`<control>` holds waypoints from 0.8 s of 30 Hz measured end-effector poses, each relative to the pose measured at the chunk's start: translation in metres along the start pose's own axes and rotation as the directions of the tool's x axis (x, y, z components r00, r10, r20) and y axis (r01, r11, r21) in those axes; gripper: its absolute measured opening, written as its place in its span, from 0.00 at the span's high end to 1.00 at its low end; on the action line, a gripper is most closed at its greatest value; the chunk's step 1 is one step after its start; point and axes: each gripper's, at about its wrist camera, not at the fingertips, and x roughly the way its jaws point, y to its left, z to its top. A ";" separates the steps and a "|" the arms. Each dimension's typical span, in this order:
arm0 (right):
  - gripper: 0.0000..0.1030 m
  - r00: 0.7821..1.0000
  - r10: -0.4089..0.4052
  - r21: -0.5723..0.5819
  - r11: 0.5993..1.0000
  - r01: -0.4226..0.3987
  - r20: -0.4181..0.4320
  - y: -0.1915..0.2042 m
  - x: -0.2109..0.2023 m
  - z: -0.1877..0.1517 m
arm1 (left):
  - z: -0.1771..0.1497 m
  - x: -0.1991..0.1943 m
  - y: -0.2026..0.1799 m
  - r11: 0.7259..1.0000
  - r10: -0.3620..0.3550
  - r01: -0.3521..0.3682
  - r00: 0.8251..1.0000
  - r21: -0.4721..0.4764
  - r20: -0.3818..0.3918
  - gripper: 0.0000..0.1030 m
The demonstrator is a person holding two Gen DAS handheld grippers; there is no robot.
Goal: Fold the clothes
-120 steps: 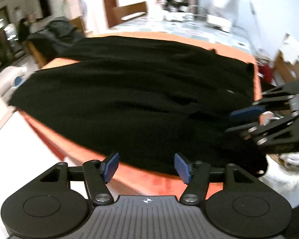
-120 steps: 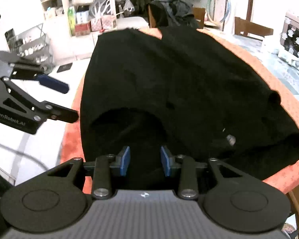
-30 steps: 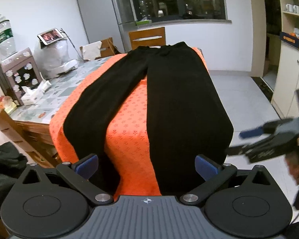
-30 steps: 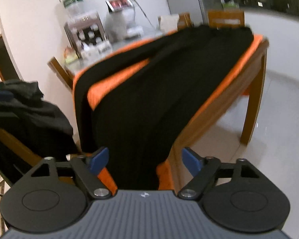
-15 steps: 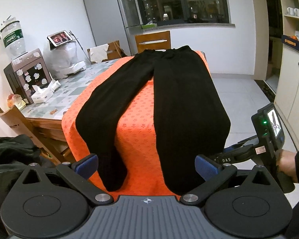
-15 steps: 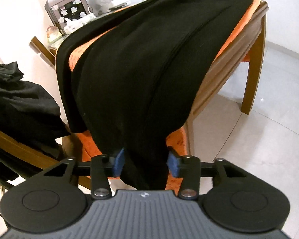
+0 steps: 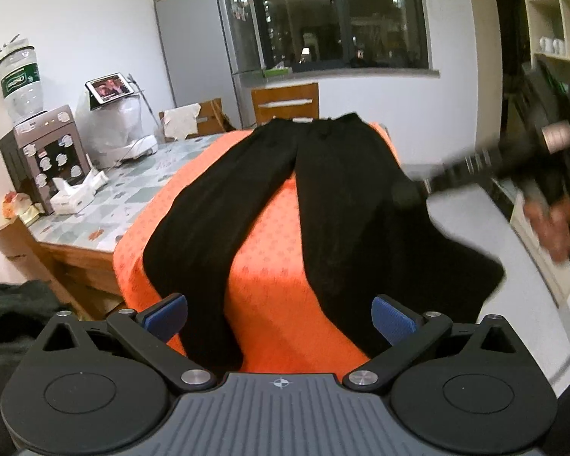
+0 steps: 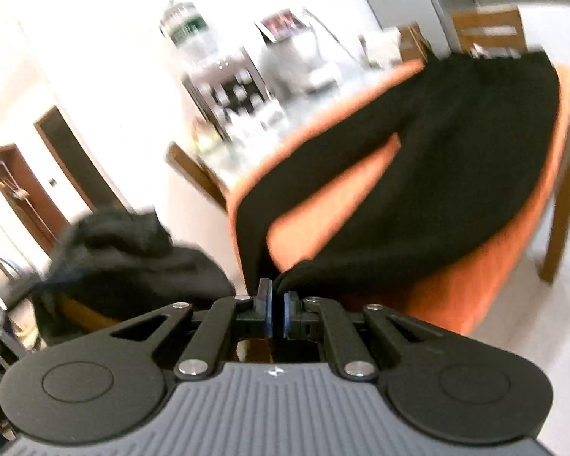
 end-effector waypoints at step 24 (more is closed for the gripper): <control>0.89 0.957 -0.264 0.141 0.950 0.280 -0.124 -0.242 0.190 0.257 | 0.121 0.186 0.004 0.992 0.093 -0.094 0.996 -0.087 -0.011 0.00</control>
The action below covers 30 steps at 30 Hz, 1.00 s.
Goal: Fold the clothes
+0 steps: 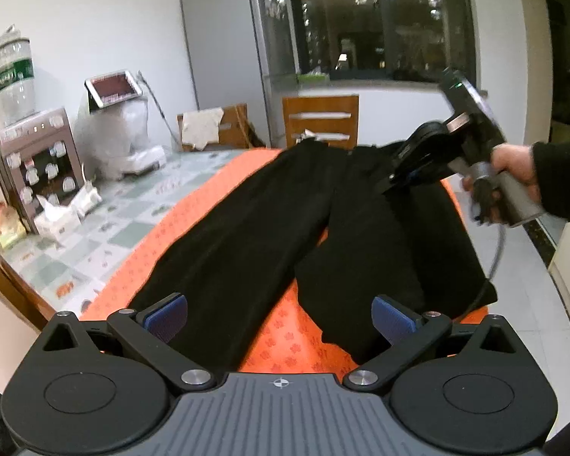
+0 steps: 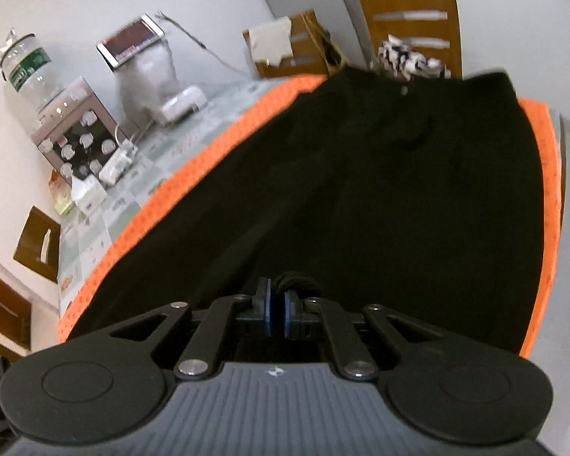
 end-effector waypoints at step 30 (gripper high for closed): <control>0.25 0.990 -0.121 -0.441 0.887 0.138 0.067 0.043 -0.158 -0.167 | -0.030 0.091 -0.030 0.997 0.021 -0.029 0.994 -0.071 -0.108 0.56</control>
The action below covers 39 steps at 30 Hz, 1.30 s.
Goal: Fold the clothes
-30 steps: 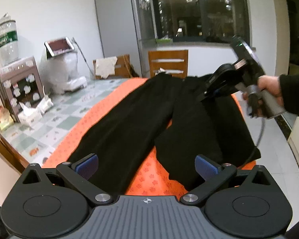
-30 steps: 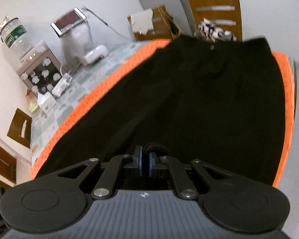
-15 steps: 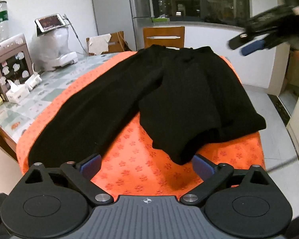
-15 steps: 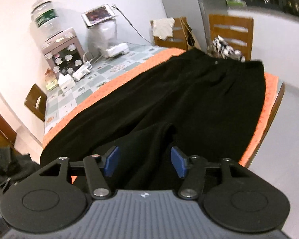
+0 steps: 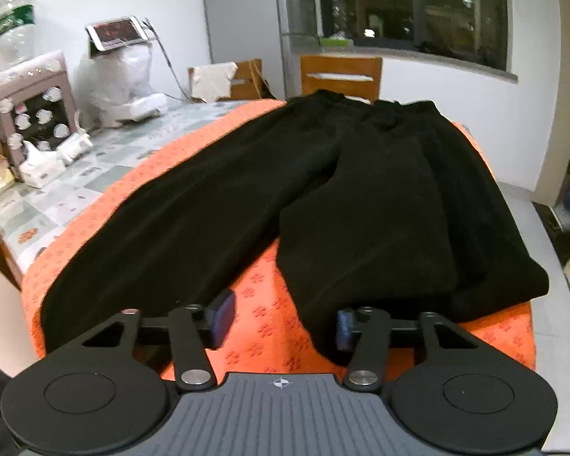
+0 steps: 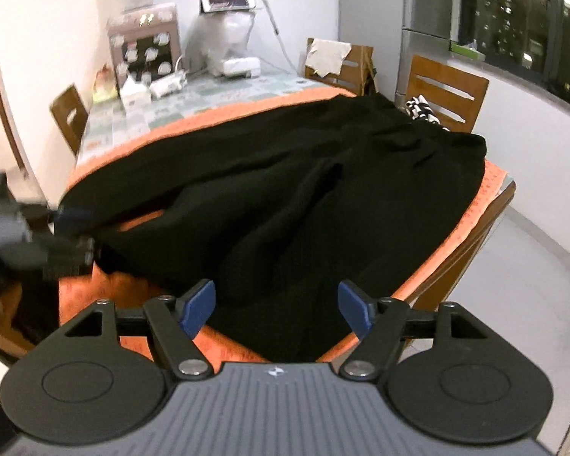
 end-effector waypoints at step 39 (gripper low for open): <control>0.36 0.986 -0.158 -0.145 0.976 0.164 0.056 0.053 0.075 -0.010 | 0.077 0.001 -0.001 0.999 -0.039 0.039 0.999 -0.013 -0.024 0.68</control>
